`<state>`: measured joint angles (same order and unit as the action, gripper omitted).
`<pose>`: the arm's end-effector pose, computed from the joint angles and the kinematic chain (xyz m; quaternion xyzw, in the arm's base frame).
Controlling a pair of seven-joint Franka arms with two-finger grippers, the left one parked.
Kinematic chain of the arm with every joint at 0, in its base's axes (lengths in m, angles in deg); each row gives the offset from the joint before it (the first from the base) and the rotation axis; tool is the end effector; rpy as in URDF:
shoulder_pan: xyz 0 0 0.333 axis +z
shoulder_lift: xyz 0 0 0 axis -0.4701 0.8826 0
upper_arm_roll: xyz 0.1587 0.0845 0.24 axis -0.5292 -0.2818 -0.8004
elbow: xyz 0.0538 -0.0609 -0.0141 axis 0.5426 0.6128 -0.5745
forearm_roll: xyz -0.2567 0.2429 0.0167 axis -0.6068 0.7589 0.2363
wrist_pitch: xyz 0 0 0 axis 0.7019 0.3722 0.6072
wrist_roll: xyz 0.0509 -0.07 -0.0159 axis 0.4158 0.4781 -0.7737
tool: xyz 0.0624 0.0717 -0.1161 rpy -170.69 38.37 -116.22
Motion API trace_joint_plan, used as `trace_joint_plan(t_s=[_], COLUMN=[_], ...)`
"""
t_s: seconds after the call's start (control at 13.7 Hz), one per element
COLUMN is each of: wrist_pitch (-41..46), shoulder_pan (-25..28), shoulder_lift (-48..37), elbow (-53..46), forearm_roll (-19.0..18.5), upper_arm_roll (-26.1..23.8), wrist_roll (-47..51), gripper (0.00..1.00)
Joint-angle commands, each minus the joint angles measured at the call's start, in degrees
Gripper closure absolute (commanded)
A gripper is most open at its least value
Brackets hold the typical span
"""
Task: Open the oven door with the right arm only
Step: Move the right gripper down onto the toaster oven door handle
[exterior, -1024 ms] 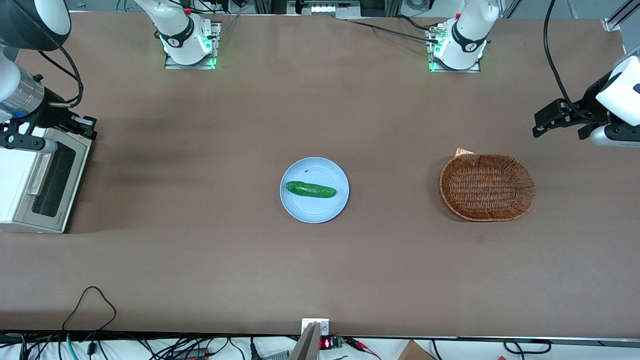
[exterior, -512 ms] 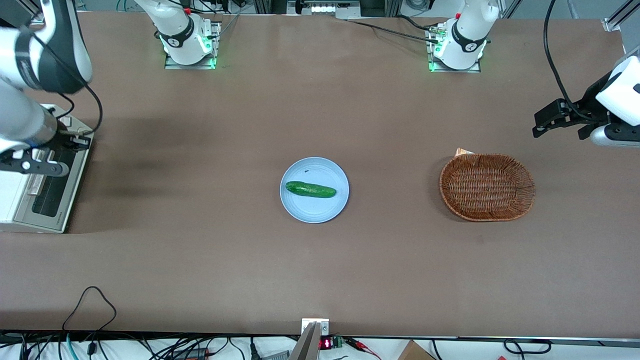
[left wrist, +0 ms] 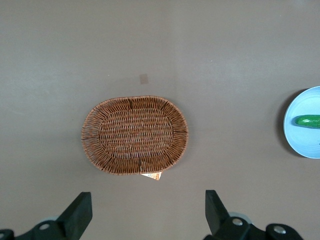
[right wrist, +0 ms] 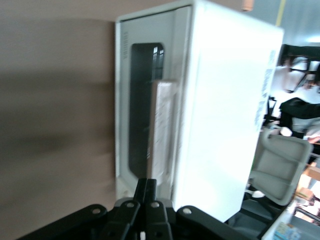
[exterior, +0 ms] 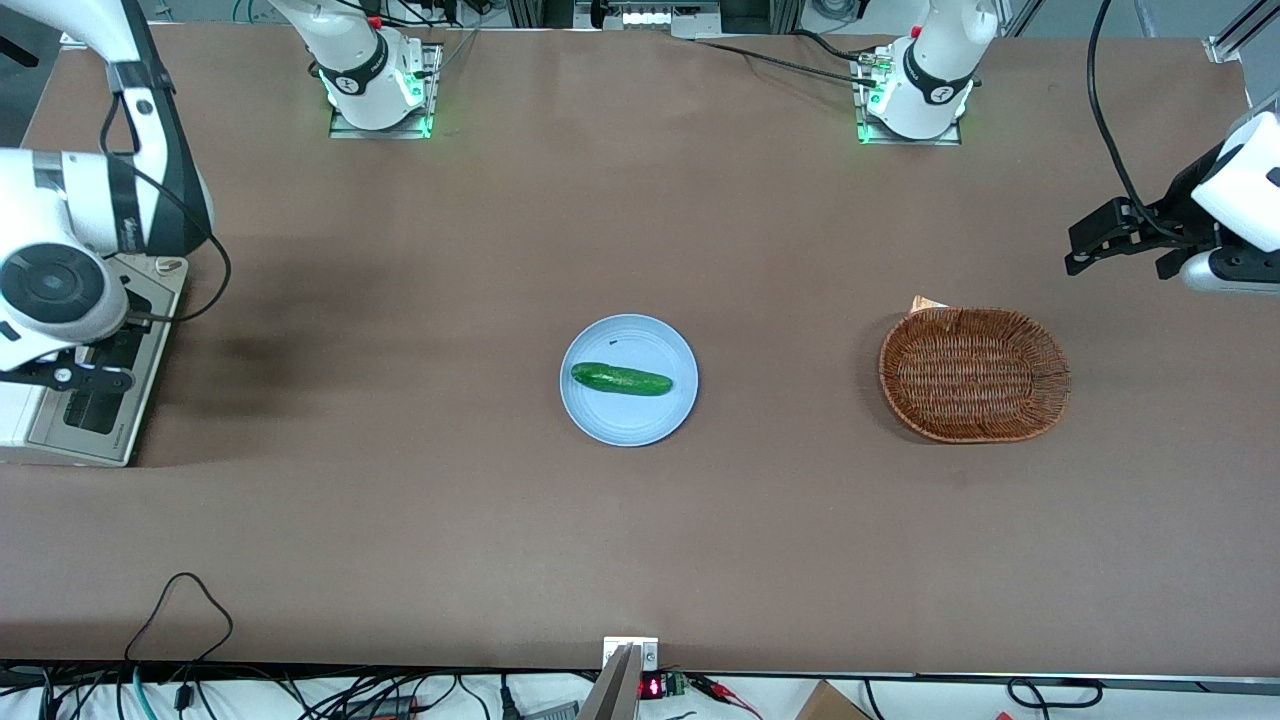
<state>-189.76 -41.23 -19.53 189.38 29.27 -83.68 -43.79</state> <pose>0.5567 -0.1227 0.3463 0.9328 -0.0217 -0.0900 0.3484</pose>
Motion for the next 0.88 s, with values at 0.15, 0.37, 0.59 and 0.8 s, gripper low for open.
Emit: trace_joint_plan(t_s=[0.15,0.37,0.59,0.8], wrist_pitch=[-1.65,-3.14,-3.67,-5.08], shoulder_pan=[-0.34,-0.34,-0.34,-0.25], shoulder_lift=[3.34,3.7,4.92,5.45], elbow=[-0.8,-0.8,-0.71,-0.54], forearm_roll=[-8.21,-8.49,-8.67,-8.58], upper_arm_roll=[2.81,4.13,4.13,4.13], wrist_roll=[1.61,1.78,6.95,8.2], gripper=[1.0,1.0,1.0,1.0])
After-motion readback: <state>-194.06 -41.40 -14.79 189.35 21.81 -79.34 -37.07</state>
